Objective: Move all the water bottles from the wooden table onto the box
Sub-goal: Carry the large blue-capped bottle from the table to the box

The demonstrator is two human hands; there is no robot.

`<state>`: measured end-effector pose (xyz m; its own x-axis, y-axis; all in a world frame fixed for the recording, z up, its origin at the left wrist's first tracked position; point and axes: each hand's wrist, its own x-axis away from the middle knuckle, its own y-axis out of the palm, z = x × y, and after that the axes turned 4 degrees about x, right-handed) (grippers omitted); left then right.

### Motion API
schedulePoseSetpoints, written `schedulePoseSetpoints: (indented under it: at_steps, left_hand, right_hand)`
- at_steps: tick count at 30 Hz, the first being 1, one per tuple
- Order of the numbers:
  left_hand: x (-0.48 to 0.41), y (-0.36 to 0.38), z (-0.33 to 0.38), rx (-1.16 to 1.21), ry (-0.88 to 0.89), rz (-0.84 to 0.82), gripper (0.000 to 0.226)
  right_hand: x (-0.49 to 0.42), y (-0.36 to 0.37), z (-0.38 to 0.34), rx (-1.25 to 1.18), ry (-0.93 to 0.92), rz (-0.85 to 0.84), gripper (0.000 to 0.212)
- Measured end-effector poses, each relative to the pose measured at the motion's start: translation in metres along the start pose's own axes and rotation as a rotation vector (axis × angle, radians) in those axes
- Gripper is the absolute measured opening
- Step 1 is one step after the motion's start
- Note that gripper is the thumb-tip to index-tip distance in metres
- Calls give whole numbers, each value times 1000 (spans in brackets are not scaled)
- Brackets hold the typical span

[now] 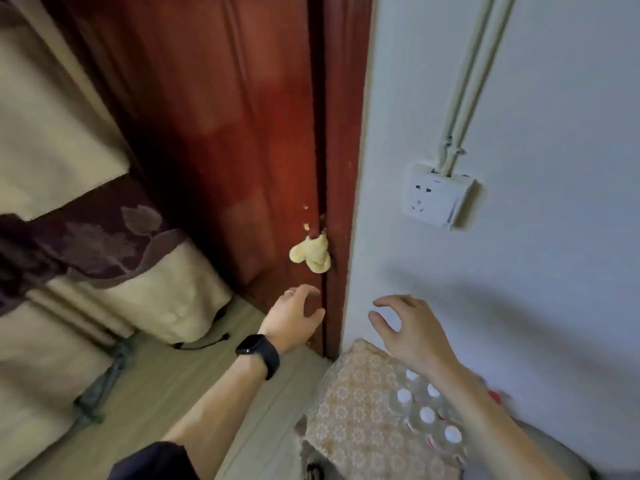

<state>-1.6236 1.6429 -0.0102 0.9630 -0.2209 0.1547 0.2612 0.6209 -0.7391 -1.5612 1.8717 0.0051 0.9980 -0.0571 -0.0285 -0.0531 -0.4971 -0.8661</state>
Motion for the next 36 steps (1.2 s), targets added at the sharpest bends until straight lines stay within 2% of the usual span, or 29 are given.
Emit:
schedulePoseSetpoints:
  at_steps: [6,12,16,20,25,30,36]
  left_hand:
    - [137,-67,-119,39,-384,330,45]
    - [343,-117,-205,0,-788,697,45]
    - [495,-142,-233,-99,-1038,934,43]
    - [651,-150,-249,-127,-1201,1209,45]
    - [832,-155,-251,-190,-1397,1407,29]
    - [963,-163,-236,-265,-1570,1531,31]
    - [1076,-188,-245,-310,-1700,1640,38]
  right_hand:
    - [-13,72,-131,-53,-457,-190,27]
    - [55,155,-298,-67,-886,-423,31]
    - [146,203,-415,-79,-1199,-522,33]
    - [270,239,-527,-103,-1498,-582,36]
    - [439,270,-639,-154,-1799,-647,41]
    - [575,273,-715,-223,-1972,-721,46]
    - [690,289,-805,-343,-2093,-753,46]
